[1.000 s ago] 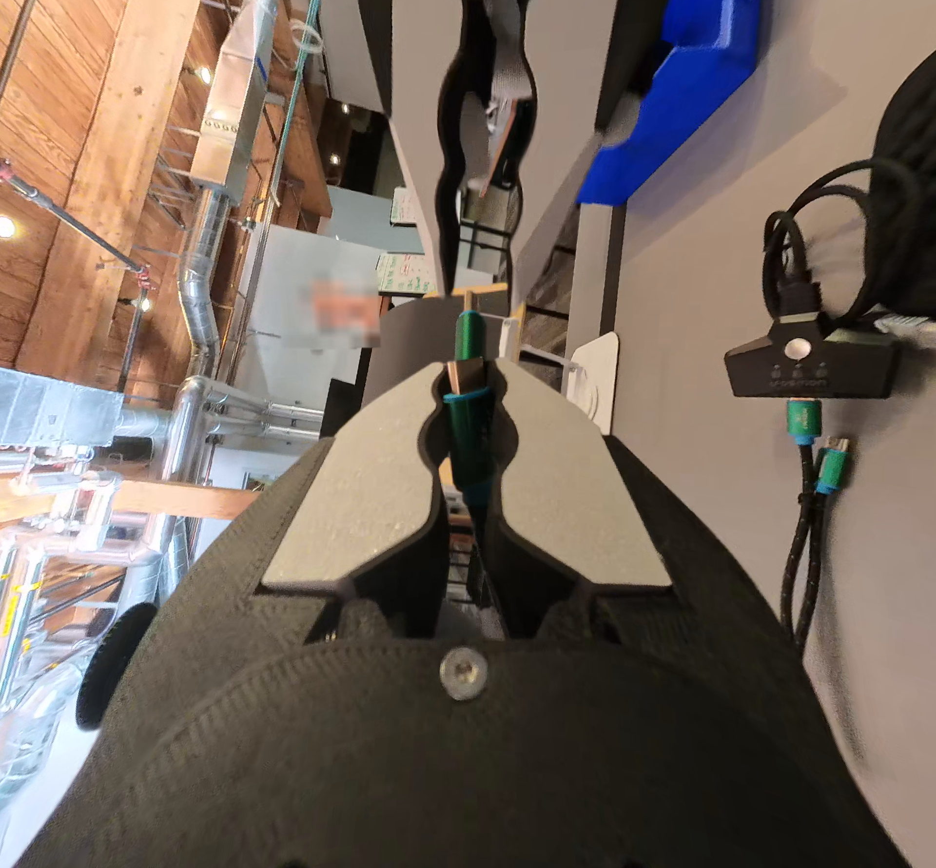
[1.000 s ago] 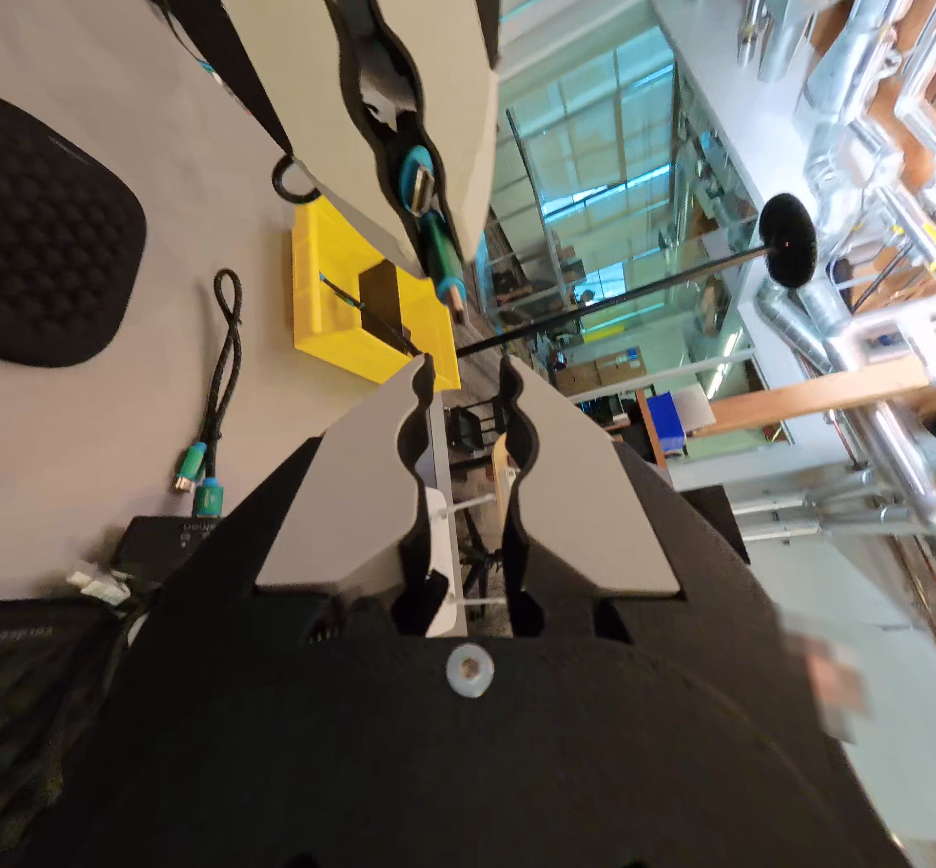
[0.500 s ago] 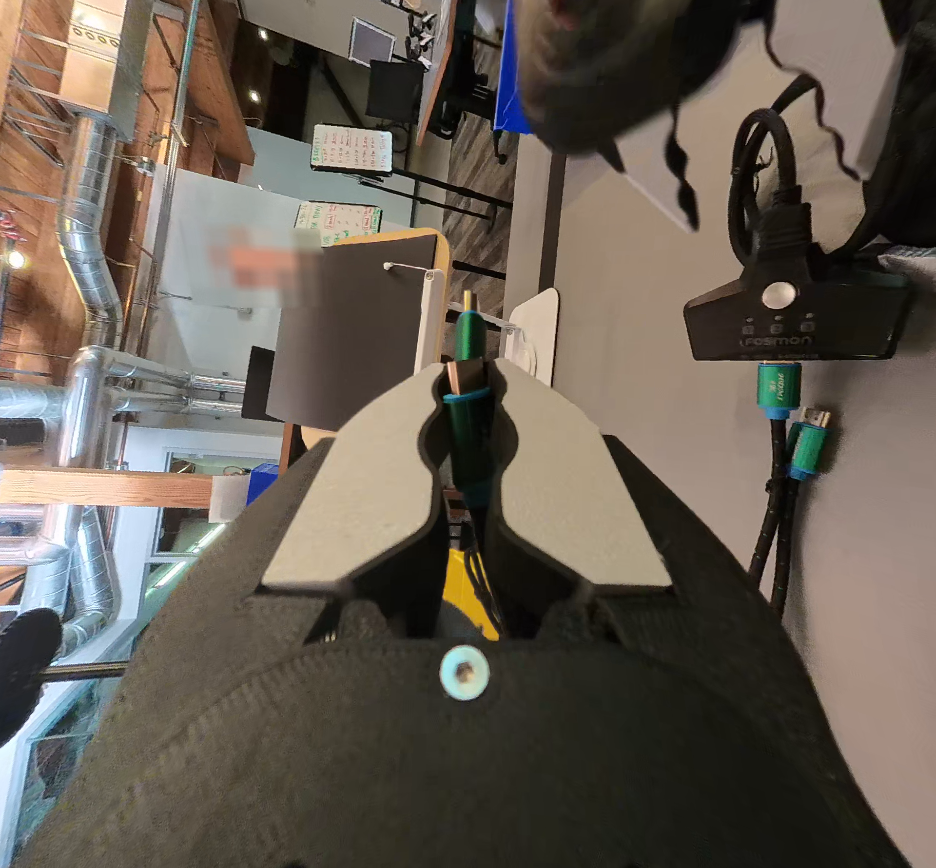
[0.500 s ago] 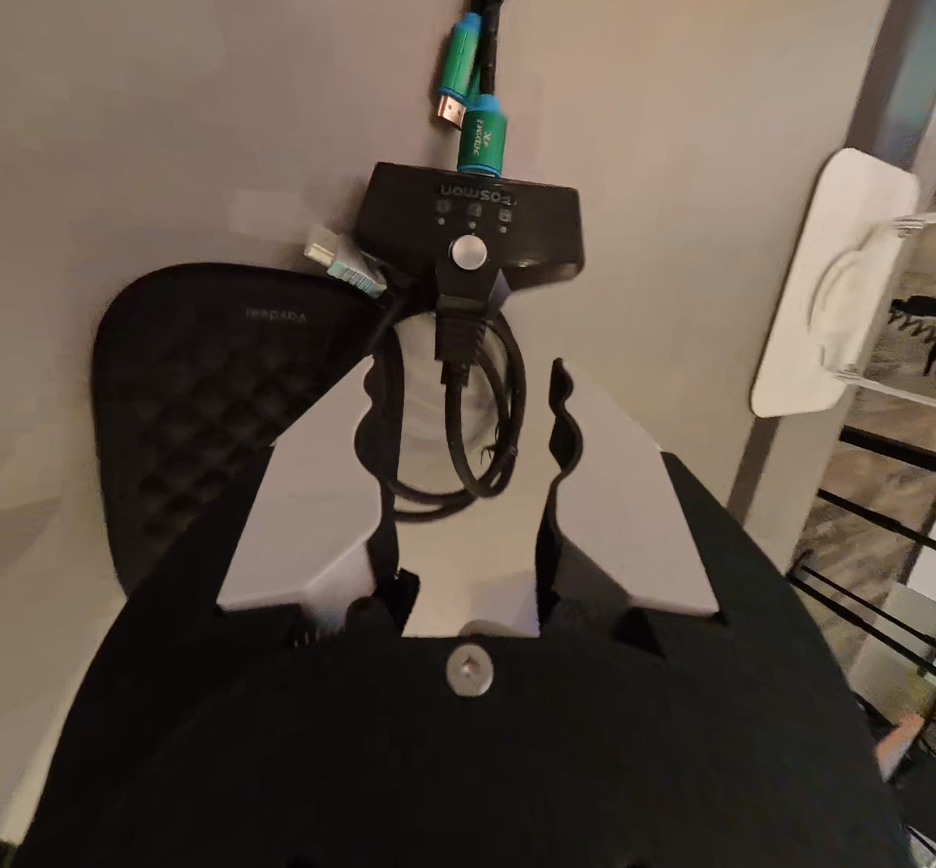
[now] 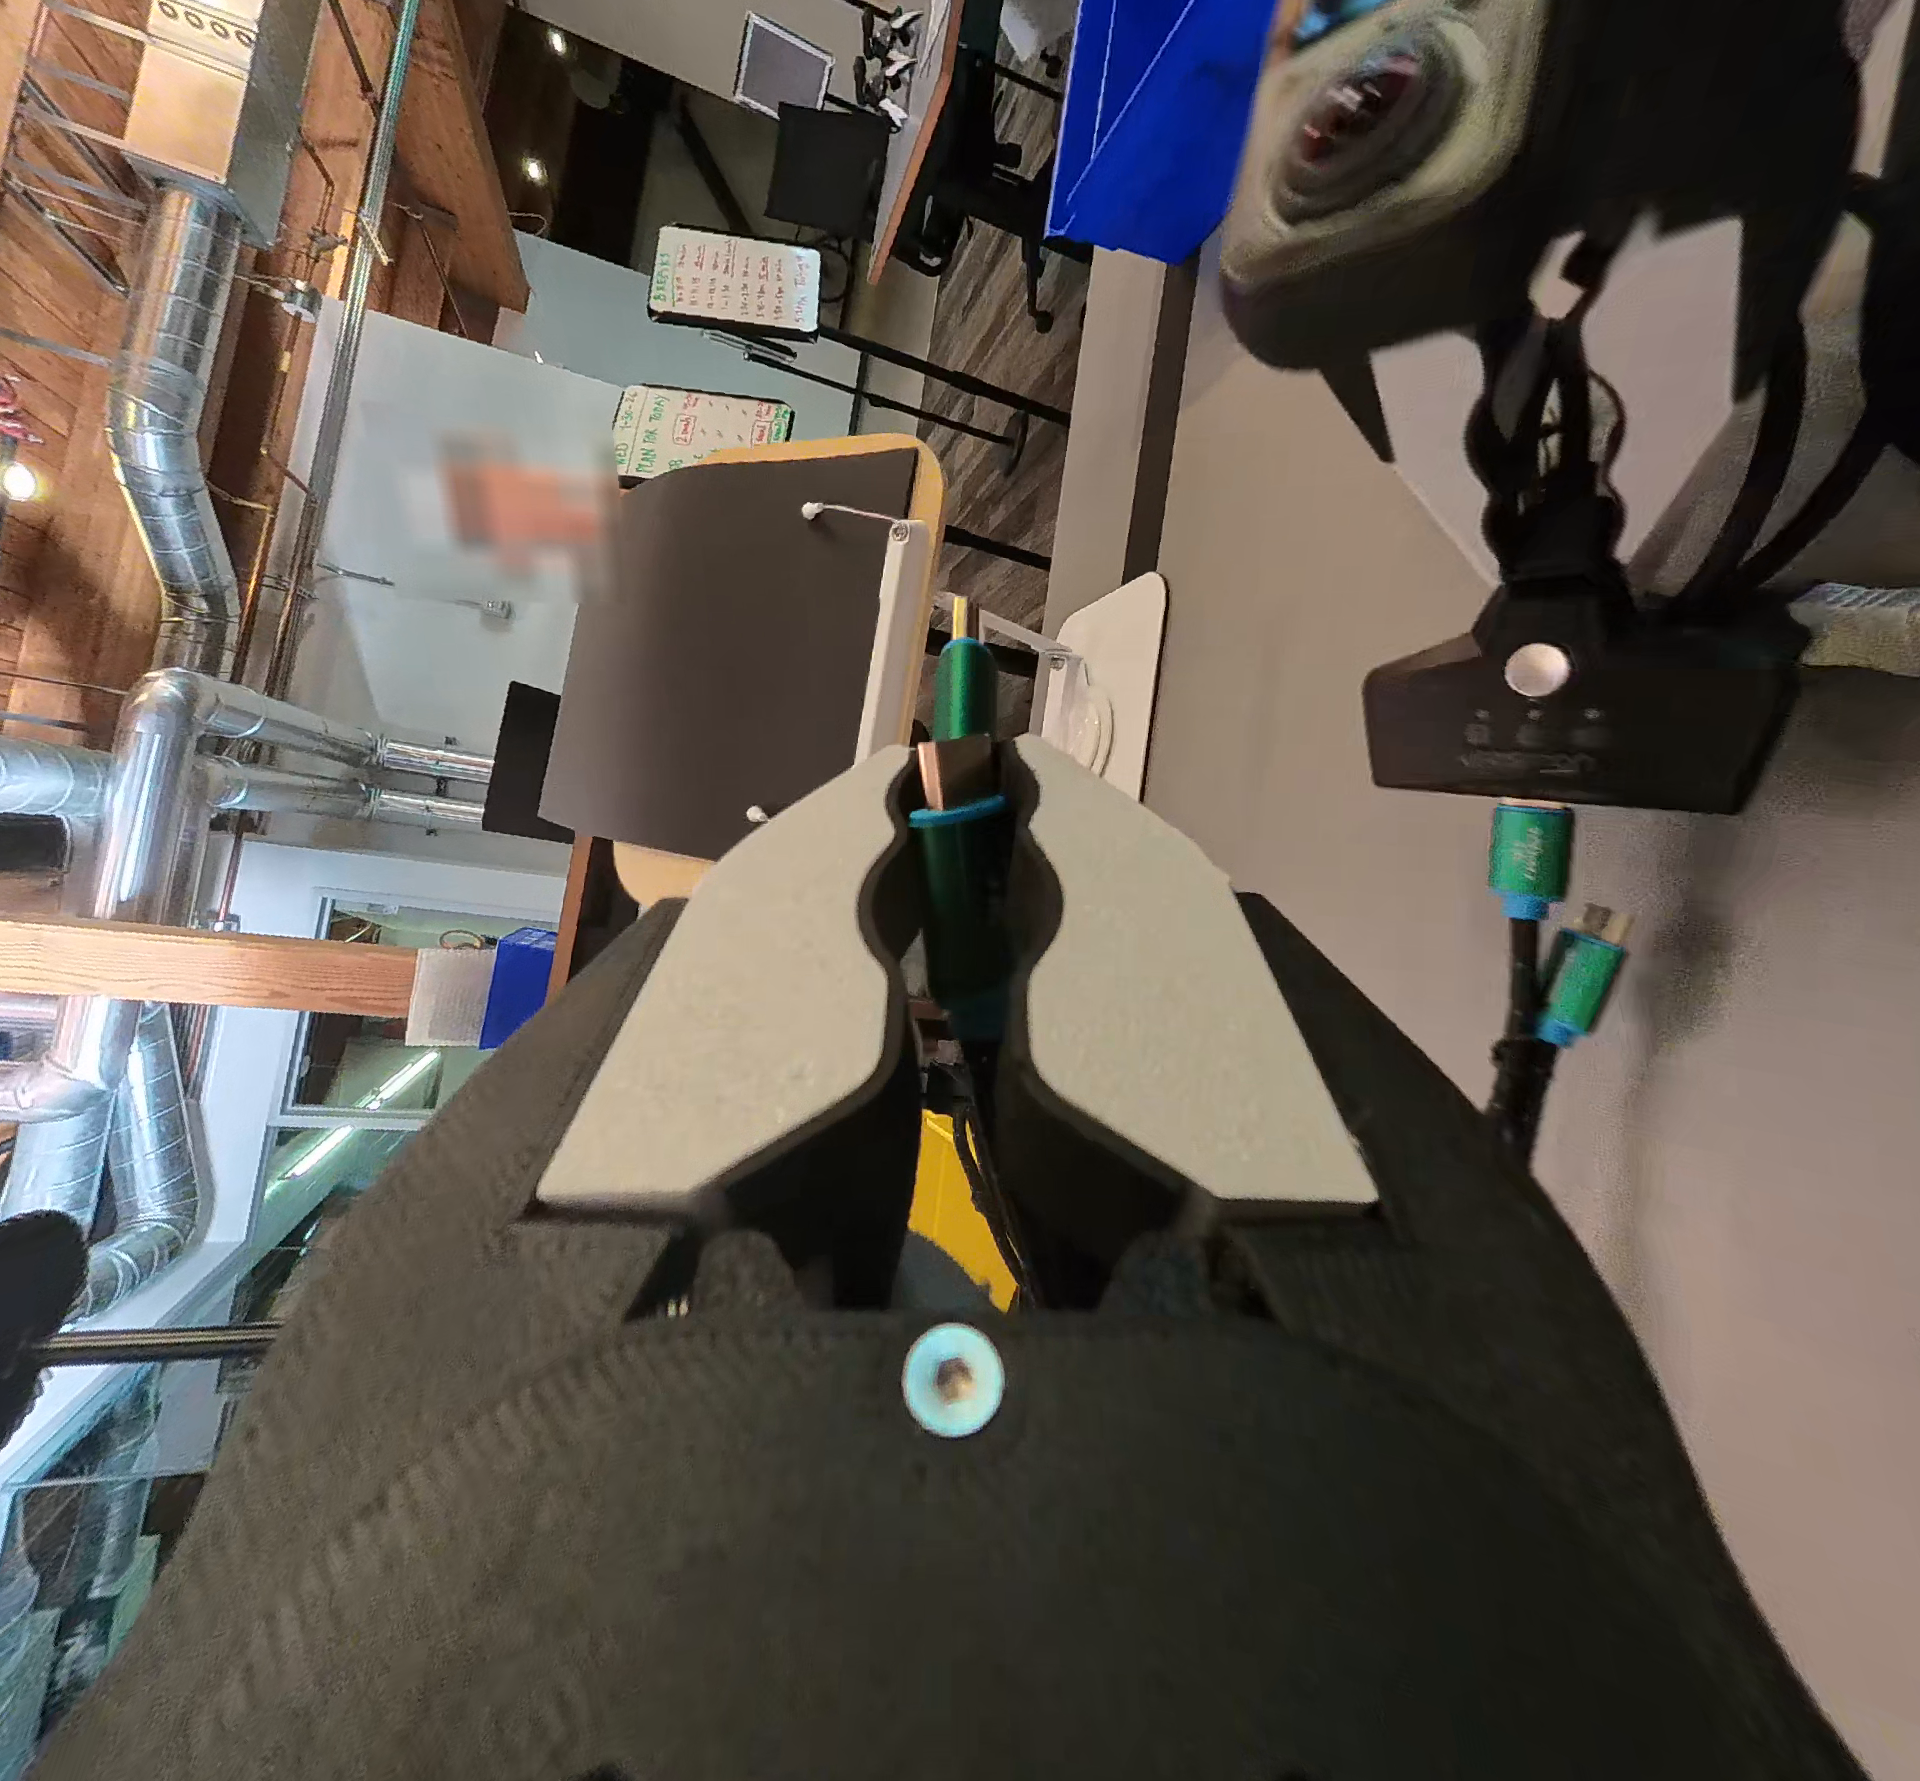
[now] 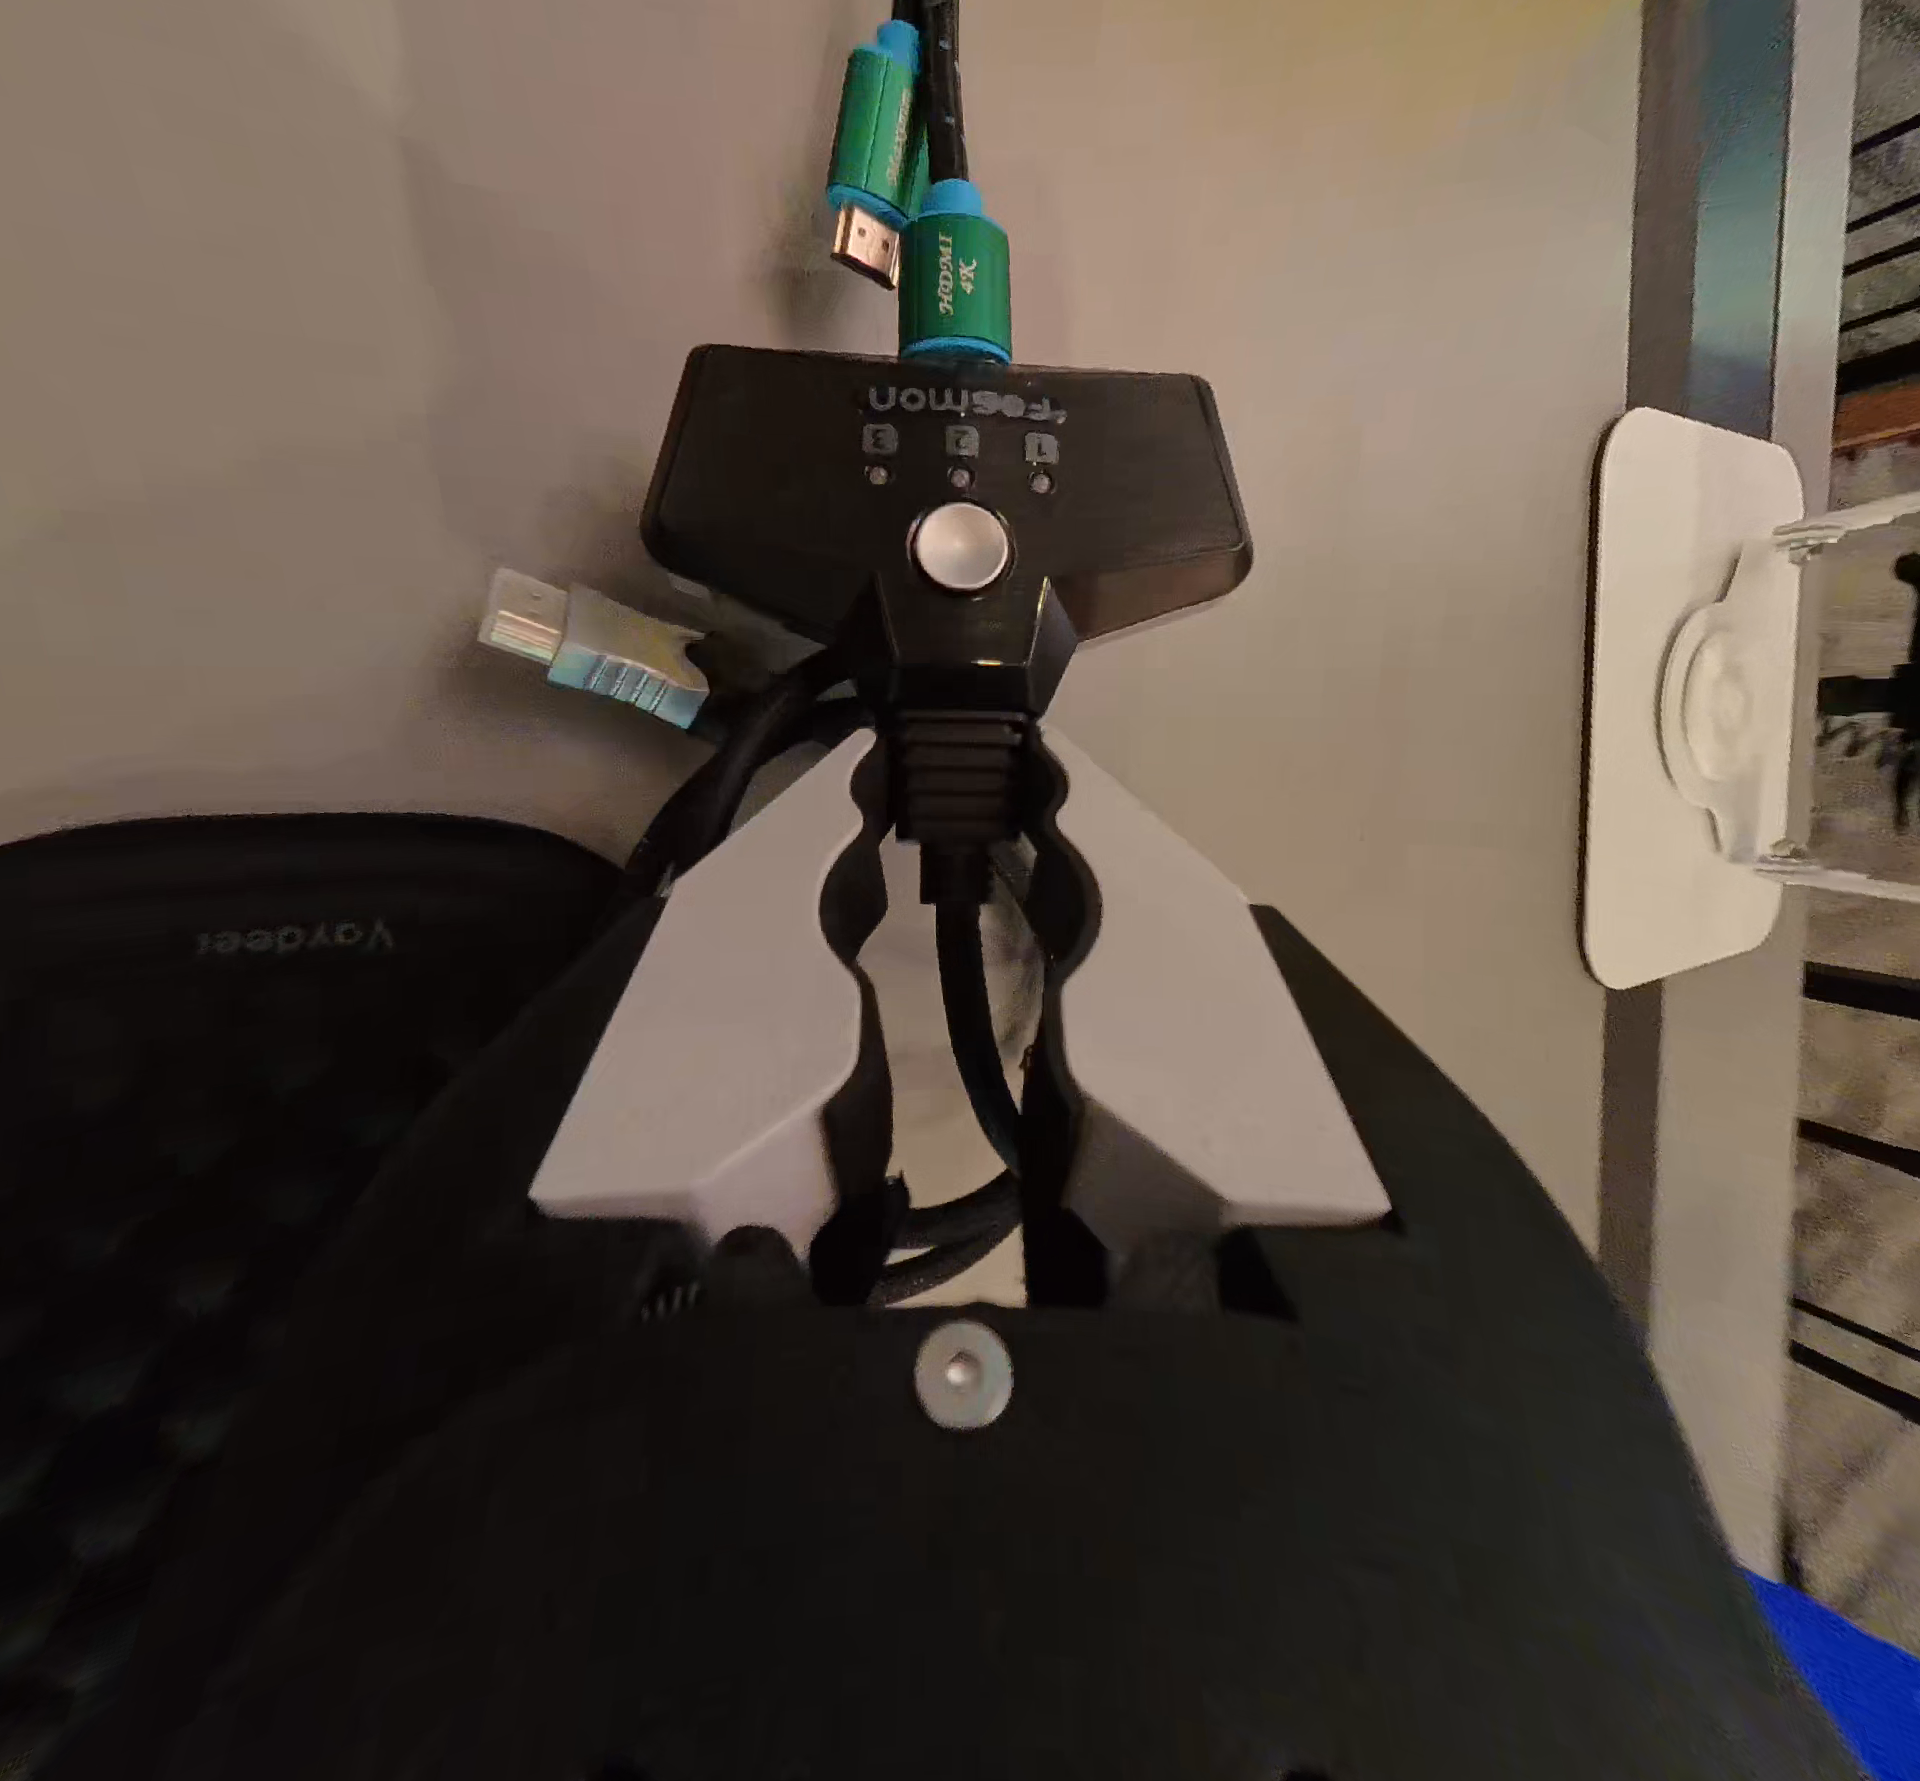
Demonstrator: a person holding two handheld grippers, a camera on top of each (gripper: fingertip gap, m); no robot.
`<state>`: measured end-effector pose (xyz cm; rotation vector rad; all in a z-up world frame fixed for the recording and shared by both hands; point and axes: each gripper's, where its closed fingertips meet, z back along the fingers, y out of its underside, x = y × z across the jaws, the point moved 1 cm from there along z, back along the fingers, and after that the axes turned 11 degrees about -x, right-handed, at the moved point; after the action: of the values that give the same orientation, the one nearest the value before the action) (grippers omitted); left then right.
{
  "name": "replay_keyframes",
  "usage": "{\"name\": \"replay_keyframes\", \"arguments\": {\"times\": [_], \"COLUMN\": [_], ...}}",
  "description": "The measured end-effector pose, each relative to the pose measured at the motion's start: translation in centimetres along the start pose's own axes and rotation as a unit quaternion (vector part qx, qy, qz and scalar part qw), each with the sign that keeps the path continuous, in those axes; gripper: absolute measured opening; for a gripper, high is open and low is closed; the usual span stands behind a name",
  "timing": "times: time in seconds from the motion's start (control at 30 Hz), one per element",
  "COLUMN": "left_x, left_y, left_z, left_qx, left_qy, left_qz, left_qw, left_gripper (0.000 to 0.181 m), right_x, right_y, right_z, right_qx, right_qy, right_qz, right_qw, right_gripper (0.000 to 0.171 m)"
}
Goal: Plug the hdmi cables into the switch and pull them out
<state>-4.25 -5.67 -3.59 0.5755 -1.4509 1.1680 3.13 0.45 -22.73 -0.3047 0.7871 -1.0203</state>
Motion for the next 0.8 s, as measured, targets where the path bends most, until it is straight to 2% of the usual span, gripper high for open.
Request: {"name": "replay_keyframes", "arguments": {"times": [0.17, 0.4, 0.63, 0.8], "left_x": [-0.4, -1.4, -4.1, -5.5], "left_y": [-0.4, -2.7, -3.7, -4.0], "left_z": [0.3, 0.8, -0.3, -1.5], "left_qx": [-0.008, -0.016, 0.012, 0.029], "left_qy": [0.009, 0.021, 0.033, 0.033], "left_qz": [-0.002, -0.045, -0.129, -0.155], "left_qw": [1.000, 0.999, 0.991, 0.987], "left_gripper": [0.012, 0.012, 0.012, 0.012], "right_x": [-0.9, -2.0, -2.2, -1.5], "right_y": [-1.3, -2.9, -3.2, -3.2], "right_z": [2.5, 7.4, 11.1, 11.2], "right_qx": [-0.100, -0.218, -0.245, -0.229], "right_qy": [-0.022, -0.068, -0.096, -0.111], "right_qz": [-0.071, -0.142, -0.158, -0.152], "right_qw": [0.992, 0.963, 0.952, 0.955], "right_gripper": [0.021, 0.020, 0.020, 0.021]}}
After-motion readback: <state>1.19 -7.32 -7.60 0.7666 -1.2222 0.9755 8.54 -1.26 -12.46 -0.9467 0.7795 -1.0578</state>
